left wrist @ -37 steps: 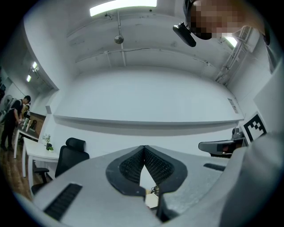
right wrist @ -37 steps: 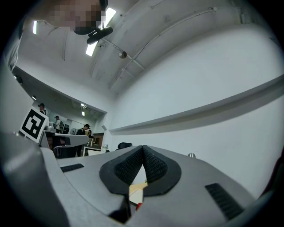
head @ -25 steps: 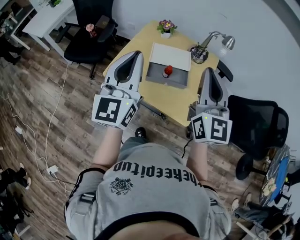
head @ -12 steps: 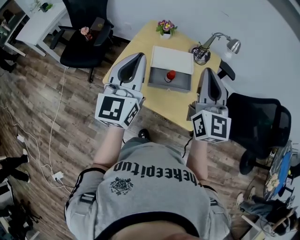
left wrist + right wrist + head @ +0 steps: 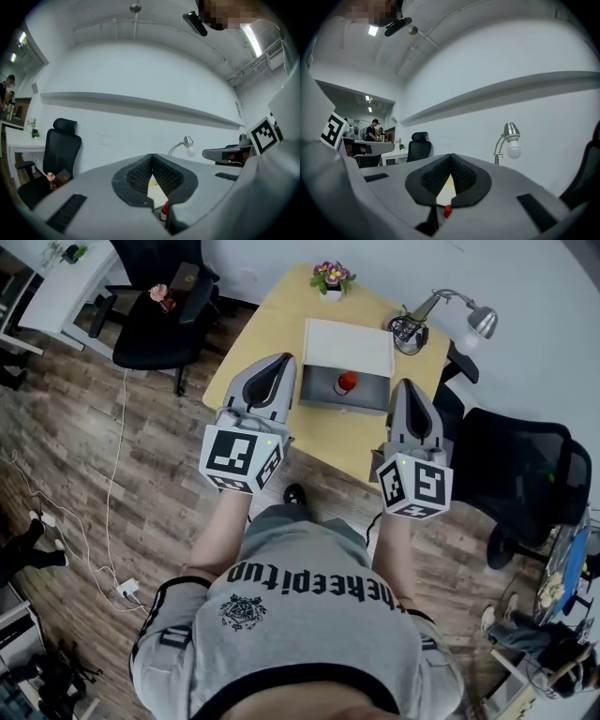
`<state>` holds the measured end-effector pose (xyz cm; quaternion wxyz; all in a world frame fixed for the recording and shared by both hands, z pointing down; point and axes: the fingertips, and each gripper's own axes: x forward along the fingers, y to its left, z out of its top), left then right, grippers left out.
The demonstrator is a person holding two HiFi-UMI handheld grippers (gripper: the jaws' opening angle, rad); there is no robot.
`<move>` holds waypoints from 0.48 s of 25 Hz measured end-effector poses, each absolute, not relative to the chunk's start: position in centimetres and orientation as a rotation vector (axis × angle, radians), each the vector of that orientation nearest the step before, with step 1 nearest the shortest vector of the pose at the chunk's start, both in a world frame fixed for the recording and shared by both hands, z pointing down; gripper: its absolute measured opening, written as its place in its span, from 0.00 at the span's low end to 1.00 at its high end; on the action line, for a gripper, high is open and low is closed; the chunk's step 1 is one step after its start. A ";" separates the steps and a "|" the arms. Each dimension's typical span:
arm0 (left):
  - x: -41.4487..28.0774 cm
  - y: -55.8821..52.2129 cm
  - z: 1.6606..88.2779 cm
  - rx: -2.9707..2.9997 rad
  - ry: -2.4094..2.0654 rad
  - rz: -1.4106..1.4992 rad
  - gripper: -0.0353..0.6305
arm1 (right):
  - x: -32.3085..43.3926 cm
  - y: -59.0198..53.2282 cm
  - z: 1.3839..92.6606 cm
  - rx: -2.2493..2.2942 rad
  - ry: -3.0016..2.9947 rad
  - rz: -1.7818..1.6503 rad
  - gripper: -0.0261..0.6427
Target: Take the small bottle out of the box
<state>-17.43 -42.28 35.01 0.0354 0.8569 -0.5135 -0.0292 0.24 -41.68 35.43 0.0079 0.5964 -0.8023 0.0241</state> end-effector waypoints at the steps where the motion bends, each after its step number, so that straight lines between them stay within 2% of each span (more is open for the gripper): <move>1: -17.3 -42.4 35.7 2.628 -1.565 -0.073 0.06 | 0.2 -41.8 36.0 1.863 -2.498 0.089 0.04; 12: -12.7 -44.1 43.5 2.655 -1.307 0.223 0.06 | 1.5 -41.4 39.1 1.869 -2.416 0.176 0.04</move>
